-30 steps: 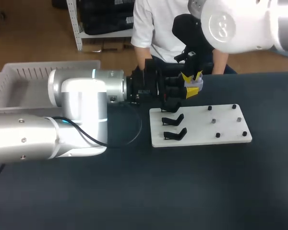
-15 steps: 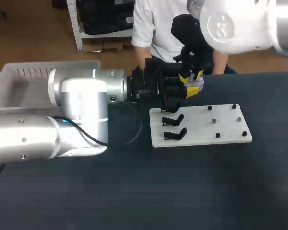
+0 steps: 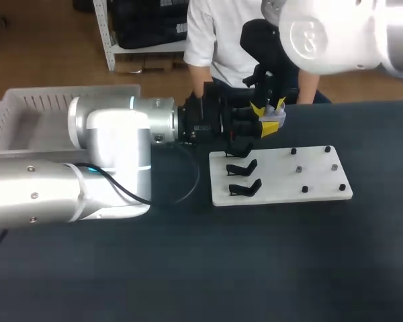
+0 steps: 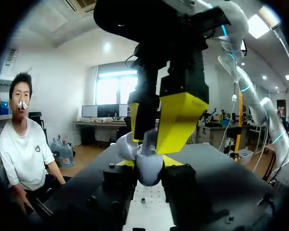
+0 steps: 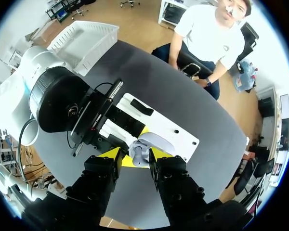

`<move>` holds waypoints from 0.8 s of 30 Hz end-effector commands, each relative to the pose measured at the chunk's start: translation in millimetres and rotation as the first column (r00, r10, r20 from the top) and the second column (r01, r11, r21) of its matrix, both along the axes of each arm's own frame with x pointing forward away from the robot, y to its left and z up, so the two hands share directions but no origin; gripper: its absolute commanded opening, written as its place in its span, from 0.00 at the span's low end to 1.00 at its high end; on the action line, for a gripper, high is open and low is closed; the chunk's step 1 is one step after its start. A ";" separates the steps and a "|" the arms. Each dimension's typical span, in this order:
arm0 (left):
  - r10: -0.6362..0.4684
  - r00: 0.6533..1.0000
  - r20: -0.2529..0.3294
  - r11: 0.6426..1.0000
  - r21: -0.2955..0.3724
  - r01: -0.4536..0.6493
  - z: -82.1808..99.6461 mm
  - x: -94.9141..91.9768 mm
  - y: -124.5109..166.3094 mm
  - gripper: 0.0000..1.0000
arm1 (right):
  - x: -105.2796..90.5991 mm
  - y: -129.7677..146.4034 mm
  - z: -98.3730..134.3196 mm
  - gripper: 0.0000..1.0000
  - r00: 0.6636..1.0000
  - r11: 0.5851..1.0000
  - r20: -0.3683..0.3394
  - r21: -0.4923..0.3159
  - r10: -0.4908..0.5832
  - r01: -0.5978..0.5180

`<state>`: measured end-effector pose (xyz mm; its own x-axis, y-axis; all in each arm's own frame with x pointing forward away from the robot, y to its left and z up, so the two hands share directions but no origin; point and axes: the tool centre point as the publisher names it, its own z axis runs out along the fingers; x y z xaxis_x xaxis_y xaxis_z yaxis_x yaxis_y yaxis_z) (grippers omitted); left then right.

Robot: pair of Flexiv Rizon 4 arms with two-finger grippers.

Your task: Pick up each earbud case from the left stands, insert the matching earbuds, close the lid, and place the case in the box.

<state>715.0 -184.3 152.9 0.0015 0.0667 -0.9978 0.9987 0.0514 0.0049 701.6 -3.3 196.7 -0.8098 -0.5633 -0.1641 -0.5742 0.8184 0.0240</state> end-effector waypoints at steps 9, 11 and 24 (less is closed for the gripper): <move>0.002 1.000 0.003 1.000 -0.004 -0.002 0.1 -0.6 0.9 0.00 | -1.5 -2.2 15.3 0.40 1.000 1.000 0.031 -0.003 -0.001 0.002; 0.002 1.000 0.003 1.000 -0.004 -0.002 0.1 -0.6 0.9 0.00 | -2.5 -1.9 23.0 0.40 0.999 1.000 0.047 0.011 0.005 -0.005; 0.002 1.000 0.003 1.000 -0.004 -0.002 0.1 -0.6 0.9 0.00 | 43.6 -10.5 34.0 0.44 0.994 1.000 0.110 0.007 -0.014 0.014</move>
<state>714.7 -183.2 153.7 0.0020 0.0662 -0.9978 0.9987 0.0506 0.0054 732.1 -14.7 236.1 -0.7891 -0.5531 -0.2672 -0.5639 0.8248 -0.0423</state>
